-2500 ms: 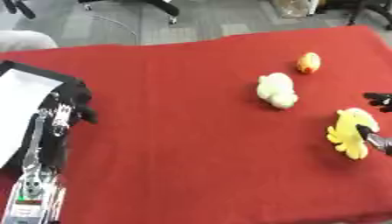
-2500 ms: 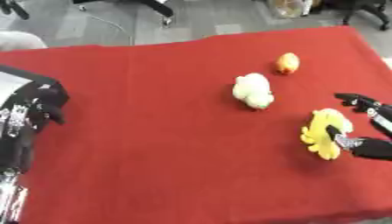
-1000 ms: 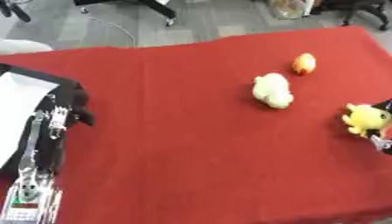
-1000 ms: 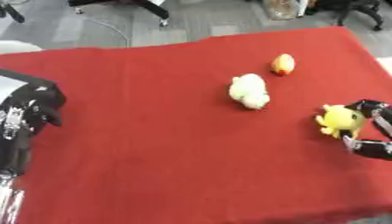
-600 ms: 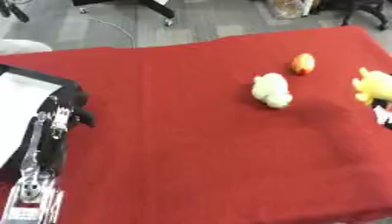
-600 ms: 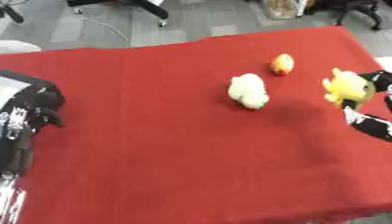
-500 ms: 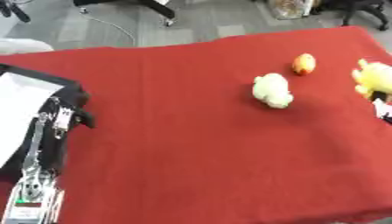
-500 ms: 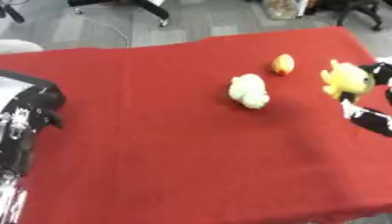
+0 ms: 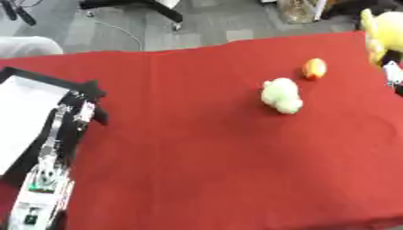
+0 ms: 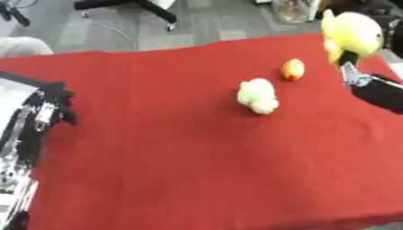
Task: Pick up the objects with one hand, pass them to the other hand, and then place them into the box on the other side of the table.
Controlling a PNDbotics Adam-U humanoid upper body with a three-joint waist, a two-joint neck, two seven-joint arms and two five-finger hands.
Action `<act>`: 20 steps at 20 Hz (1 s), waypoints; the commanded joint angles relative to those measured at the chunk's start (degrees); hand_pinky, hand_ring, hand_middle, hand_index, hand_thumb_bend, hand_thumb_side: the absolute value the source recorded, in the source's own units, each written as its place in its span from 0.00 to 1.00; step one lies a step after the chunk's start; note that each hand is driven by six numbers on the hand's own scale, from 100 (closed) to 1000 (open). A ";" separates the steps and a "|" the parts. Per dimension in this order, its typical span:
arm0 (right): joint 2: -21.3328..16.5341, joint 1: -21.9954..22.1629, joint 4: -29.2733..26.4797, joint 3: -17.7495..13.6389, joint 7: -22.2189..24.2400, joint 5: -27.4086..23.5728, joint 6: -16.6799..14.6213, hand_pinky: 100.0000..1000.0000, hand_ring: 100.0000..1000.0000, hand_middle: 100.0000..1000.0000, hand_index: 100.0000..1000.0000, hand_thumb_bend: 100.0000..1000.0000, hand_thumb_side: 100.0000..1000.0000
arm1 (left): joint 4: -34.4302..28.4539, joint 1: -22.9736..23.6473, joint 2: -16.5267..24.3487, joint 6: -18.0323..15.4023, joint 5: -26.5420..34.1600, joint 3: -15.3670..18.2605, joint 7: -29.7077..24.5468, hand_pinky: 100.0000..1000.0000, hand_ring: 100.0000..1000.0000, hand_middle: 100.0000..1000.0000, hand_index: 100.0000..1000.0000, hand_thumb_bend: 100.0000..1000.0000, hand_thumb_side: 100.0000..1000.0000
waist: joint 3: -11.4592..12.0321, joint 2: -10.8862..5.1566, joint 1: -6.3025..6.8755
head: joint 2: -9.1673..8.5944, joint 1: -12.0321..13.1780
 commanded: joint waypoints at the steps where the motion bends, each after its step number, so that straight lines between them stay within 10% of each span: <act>1: 0.00 -2.43 -1.46 1.82 3.63 -4.00 1.61 0.67 0.58 0.30 0.21 0.00 0.00 | 1.55 -3.24 2.20 -1.07 -0.55 -1.75 -2.18 0.37 0.37 0.61 0.82 0.30 0.69 | 0.12 -1.50 -0.02 | -0.14 1.20; 20: 1.53 -10.26 -1.14 8.27 14.34 -23.05 11.30 0.66 0.57 0.31 0.21 0.00 0.00 | 4.64 -15.05 -0.35 -8.04 -1.60 -10.36 -11.85 0.38 0.38 0.62 0.82 0.41 0.68 | 2.36 -1.13 -0.53 | -0.14 2.47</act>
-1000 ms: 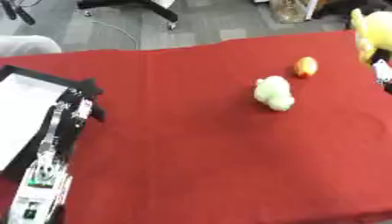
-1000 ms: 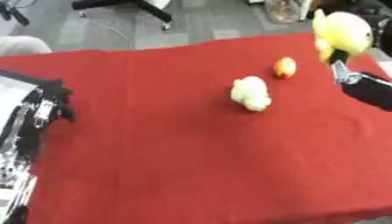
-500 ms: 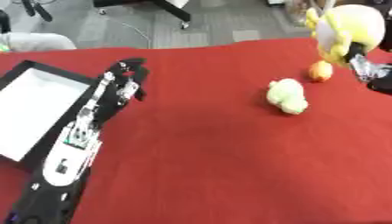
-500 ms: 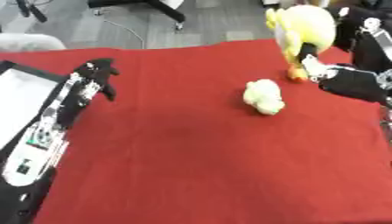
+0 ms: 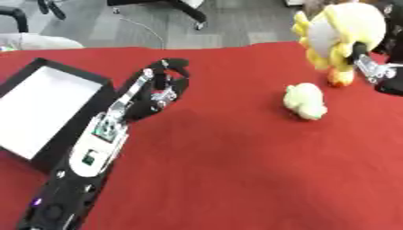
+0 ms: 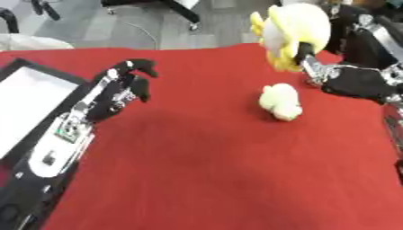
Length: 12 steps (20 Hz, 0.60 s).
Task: Pick up the objects with one hand, pass them to the other hand, and then place them into the box on the other side of the table.
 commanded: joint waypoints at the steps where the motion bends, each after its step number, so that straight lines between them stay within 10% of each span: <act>1: -0.48 -1.46 -0.50 0.33 1.07 -2.76 2.49 0.66 0.57 0.31 0.21 0.00 0.00 | -2.68 -1.65 -0.36 -1.11 0.25 -1.33 -0.88 0.38 0.38 0.62 0.82 0.41 0.68 | 0.25 -1.12 -0.53 | -0.14 -0.12; 12: 0.74 -3.71 10.54 2.58 3.79 -3.47 8.41 0.66 0.57 0.31 0.21 0.00 0.00 | -3.97 -5.09 -2.41 -5.04 -2.72 -5.60 -2.57 0.40 0.39 0.64 0.83 0.44 0.68 | 1.96 -1.03 -1.16 | -0.14 -1.04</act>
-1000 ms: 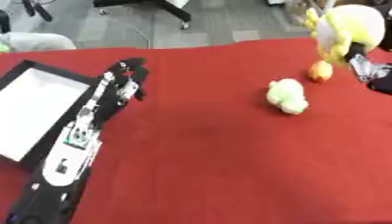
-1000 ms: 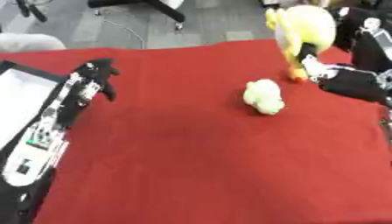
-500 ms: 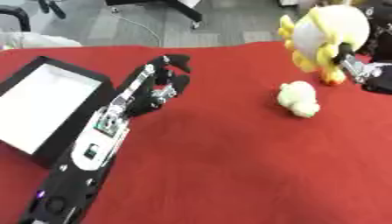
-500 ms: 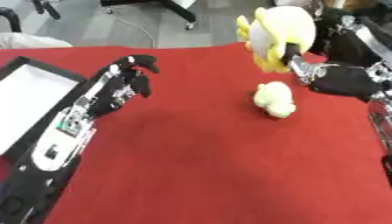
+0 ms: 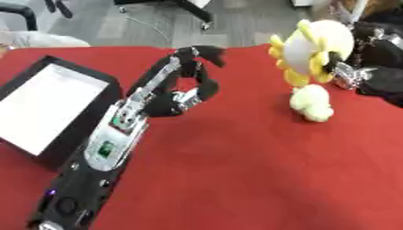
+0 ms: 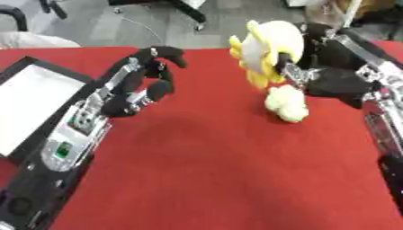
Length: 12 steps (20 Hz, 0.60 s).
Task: Pick up the objects with one hand, pass them to the other hand, and then place them into the box on the other side of the table.
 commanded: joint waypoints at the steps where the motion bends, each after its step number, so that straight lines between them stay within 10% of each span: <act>1: -0.31 -1.49 3.67 0.44 0.92 1.46 0.90 0.66 0.57 0.31 0.21 0.00 0.00 | -0.21 -1.55 -0.83 -1.20 -0.68 -0.95 -0.05 0.40 0.39 0.64 0.84 0.44 0.68 | 0.39 -1.03 -1.00 | -0.14 -0.60; 12: -4.08 -1.47 7.66 1.45 6.38 0.91 -0.10 0.66 0.57 0.31 0.21 0.00 0.00 | 3.54 -4.09 -5.52 -5.79 -4.98 -2.04 2.47 0.41 0.40 0.65 0.84 0.44 0.69 | 2.80 -0.64 -1.58 | -0.14 -3.02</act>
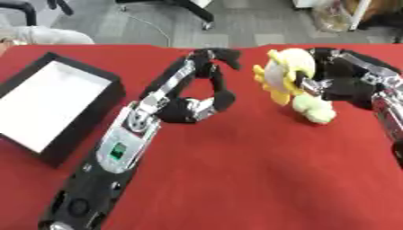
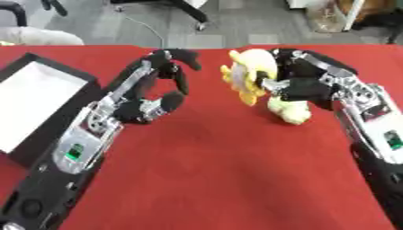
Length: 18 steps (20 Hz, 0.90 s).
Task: Pick up the objects with one hand, pass them to the other hand, and then place them into the box on the other side of the table.
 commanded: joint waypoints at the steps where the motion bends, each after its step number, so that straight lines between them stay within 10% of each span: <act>1: -2.18 -0.40 -1.10 -0.35 1.00 -2.12 0.95 0.66 0.57 0.31 0.22 0.00 0.00 | -0.12 -1.48 -1.18 -1.71 -1.76 -0.33 1.12 0.41 0.40 0.64 0.84 0.45 0.67 | 0.21 -0.60 -0.93 | -0.13 -0.40; 18: -1.03 1.44 -11.00 0.19 2.11 -15.30 9.63 0.66 0.56 0.31 0.22 0.00 0.00 | 2.39 -2.56 -3.23 -5.55 -9.55 -1.86 4.22 0.43 0.42 0.66 0.85 0.46 0.64 | -0.16 -0.63 -1.46 | -0.13 0.05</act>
